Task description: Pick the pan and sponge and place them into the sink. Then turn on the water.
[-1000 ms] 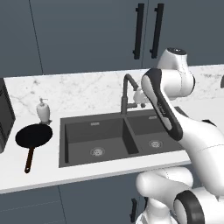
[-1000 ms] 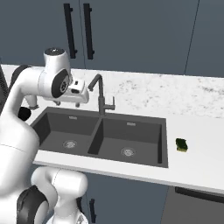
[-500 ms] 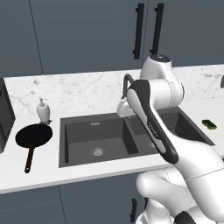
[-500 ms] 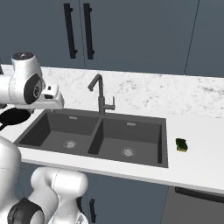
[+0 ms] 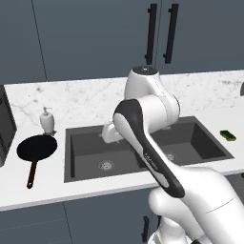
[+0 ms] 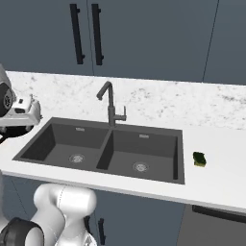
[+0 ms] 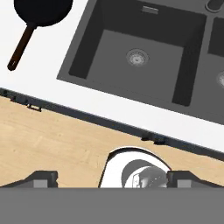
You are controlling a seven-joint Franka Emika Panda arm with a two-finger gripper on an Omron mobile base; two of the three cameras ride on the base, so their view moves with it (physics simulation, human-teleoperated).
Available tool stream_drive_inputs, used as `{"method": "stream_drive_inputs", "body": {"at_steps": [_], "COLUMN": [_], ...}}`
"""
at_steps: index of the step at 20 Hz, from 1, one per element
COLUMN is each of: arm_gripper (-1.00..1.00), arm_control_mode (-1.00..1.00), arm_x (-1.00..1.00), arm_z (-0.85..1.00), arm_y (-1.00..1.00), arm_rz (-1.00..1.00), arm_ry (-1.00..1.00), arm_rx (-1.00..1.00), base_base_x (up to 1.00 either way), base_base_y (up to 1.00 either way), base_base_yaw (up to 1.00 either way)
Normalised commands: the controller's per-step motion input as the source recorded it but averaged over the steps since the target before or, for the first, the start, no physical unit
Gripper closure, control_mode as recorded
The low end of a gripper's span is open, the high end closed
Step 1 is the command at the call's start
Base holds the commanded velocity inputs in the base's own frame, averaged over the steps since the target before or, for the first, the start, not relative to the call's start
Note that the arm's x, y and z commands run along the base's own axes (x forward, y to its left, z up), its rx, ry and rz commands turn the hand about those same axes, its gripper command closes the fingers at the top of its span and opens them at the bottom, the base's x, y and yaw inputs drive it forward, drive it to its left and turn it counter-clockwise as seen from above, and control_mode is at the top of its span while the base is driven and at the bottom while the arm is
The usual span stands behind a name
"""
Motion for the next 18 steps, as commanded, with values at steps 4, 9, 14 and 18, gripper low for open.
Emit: {"method": "stream_drive_inputs", "body": {"at_steps": [4,9,14,18], "arm_gripper": [-1.0,-1.0,-1.0,-1.0], "arm_control_mode": [-1.0,-1.0,-1.0,-1.0], "arm_x": [-0.18,-0.11,-0.02,0.09], "arm_z": [-0.07,-0.11,-0.21,-0.38], "arm_y": [0.84,0.91,0.8,0.69], "arm_rz": [0.0,0.0,0.0,0.0], "arm_ry": [0.06,0.02,0.01,0.01], "arm_rx": [0.0,-0.02,-0.07,-0.1], "base_base_x": [0.0,0.0,0.0,0.0], "base_base_y": [0.0,0.0,0.0,0.0], "base_base_yaw": [0.0,0.0,0.0,0.0]}}
